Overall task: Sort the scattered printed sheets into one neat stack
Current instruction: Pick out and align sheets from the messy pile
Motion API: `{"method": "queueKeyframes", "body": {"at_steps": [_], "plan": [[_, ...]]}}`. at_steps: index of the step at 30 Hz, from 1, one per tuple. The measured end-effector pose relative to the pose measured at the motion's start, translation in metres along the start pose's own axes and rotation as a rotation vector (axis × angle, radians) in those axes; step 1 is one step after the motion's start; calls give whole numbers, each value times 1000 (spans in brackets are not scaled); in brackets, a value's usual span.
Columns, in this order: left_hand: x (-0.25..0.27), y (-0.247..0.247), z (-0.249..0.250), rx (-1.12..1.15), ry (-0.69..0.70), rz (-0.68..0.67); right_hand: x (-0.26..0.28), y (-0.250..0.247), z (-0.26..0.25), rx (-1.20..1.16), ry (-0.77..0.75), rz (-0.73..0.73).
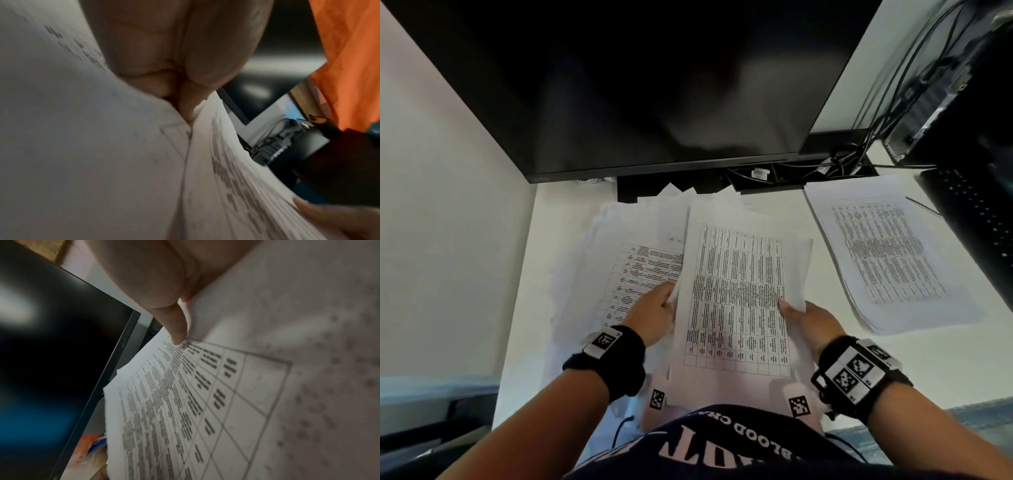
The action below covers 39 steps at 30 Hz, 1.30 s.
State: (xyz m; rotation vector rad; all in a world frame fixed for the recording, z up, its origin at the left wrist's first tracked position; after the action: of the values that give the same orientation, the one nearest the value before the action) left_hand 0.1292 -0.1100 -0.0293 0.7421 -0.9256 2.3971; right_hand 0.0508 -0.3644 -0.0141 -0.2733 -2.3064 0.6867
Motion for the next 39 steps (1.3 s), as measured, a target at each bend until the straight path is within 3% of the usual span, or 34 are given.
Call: {"method": "queueKeyframes", "body": {"at_steps": [2,4,9,11,22,25,29,32,36,39], "plan": [[2,7,1,-111,17,-92,-1,-2,2,-30,5,29],[0,1,8,-224,64,-67,-2,-8,4,-69,11,80],[-24,-45,33,-398,230,285,-1,-31,15,-84,5,222],[-38,-59,42,-508,244,342,-2,-40,21,-50,11,218],[-80,-60,53,-1042,142,195,-6,-57,33,11,38,208],[-75,-69,51,-872,72,228,-9,-59,31,-2,18,197],[-67,-96,38,-689,-114,400,-14,-59,24,-17,-5,188],[-61,-96,27,-631,-252,355,-20,-54,21,-49,9,163],[-52,-65,20,-451,-119,333,-26,-43,16,38,8,74],[-44,-41,19,-332,-88,244,-26,-35,16,-5,15,48]]}}
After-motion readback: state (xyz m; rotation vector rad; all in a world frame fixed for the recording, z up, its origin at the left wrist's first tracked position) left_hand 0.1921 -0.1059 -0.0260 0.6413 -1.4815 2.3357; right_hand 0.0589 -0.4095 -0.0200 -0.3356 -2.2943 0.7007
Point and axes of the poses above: each hand's wrist, its own x-axis away from the middle knuckle, its own y-axis out of the palm, z = x × y, the point moved 2 cm from there along -x, towards the middle knuckle, and after that the axes turned 8 degrees about -y, right-handed, at the moved point
